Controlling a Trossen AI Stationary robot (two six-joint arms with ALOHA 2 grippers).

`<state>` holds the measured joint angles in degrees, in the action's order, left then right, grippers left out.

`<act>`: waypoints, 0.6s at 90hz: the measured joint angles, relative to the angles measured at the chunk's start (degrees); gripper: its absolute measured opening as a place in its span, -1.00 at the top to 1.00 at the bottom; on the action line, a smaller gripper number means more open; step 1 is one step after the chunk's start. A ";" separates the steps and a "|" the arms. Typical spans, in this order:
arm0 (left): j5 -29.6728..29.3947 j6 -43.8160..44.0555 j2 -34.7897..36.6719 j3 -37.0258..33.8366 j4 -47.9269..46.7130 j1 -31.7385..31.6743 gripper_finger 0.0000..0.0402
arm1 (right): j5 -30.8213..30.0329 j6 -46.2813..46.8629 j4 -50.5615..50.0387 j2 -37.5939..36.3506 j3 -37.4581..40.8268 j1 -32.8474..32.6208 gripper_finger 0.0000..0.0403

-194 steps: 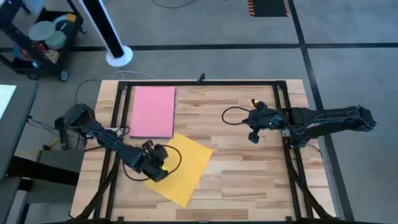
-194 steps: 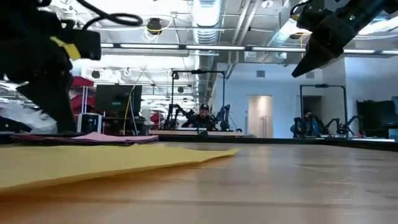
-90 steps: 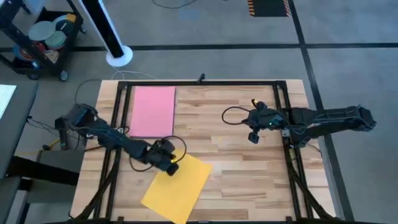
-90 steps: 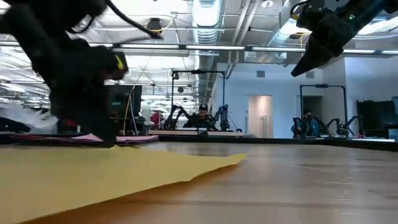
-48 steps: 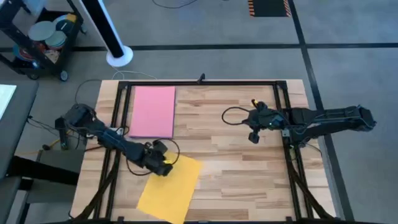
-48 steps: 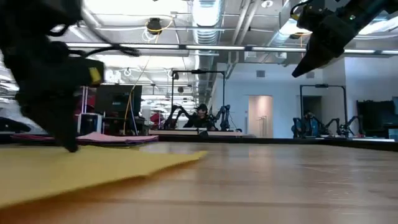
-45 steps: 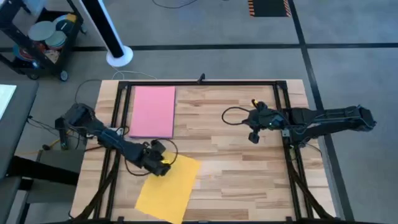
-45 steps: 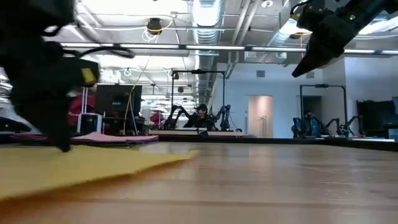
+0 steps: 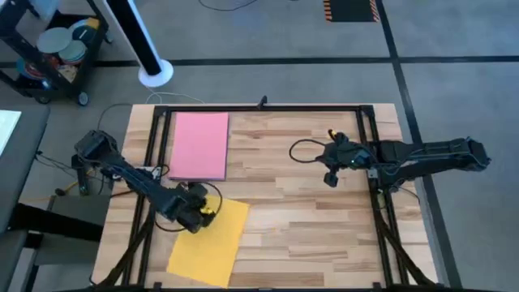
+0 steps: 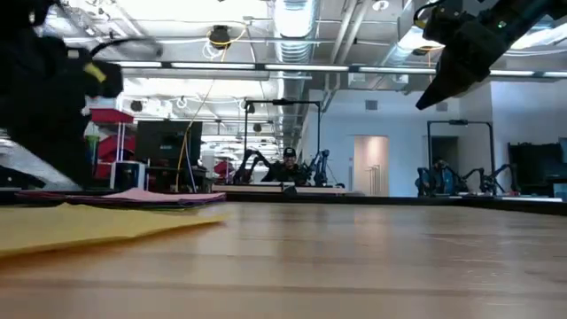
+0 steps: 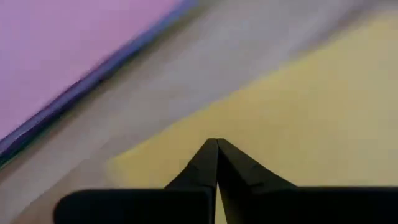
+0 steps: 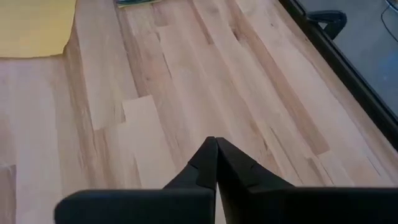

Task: Organize paper
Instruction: Put the yellow paper to the bottom left of the table

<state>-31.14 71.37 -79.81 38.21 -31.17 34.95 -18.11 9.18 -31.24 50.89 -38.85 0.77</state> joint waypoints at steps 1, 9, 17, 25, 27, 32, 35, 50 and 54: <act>0.20 -1.10 0.00 0.01 1.22 -0.08 1.00 | 0.00 -0.01 0.00 -0.01 0.00 -0.01 1.00; 1.97 -6.58 -1.06 0.05 7.18 -2.19 1.00 | -0.02 -0.01 0.02 0.00 0.00 -0.02 1.00; 4.22 -8.59 -2.85 0.03 9.44 -4.98 1.00 | -0.02 -0.23 0.18 -0.02 0.00 -0.02 1.00; 7.55 -10.69 -5.31 0.05 12.61 -7.23 1.00 | -0.02 -0.30 0.26 -0.02 0.00 0.00 1.00; 8.15 -11.04 -6.02 0.05 13.00 -7.61 1.00 | -0.02 -0.34 0.24 -0.02 0.00 0.00 1.00; 9.42 -11.58 -7.81 0.03 14.21 -8.22 1.00 | -0.02 -0.34 0.23 0.00 0.00 -0.01 1.00; 9.86 -11.73 -8.71 0.05 14.48 -8.36 1.00 | -0.02 -0.41 0.22 -0.02 0.00 -0.01 1.00; 8.84 -9.21 -10.40 0.38 11.31 -8.30 1.00 | -0.02 -0.60 0.03 -0.01 0.00 -0.01 1.00; 8.43 -8.49 -9.93 0.34 10.01 -8.30 1.00 | -0.02 -0.60 -0.07 0.00 0.00 -0.02 1.00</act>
<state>-22.71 62.88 -89.74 38.55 -21.15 26.65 -18.13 8.58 -31.31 50.89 -38.85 0.76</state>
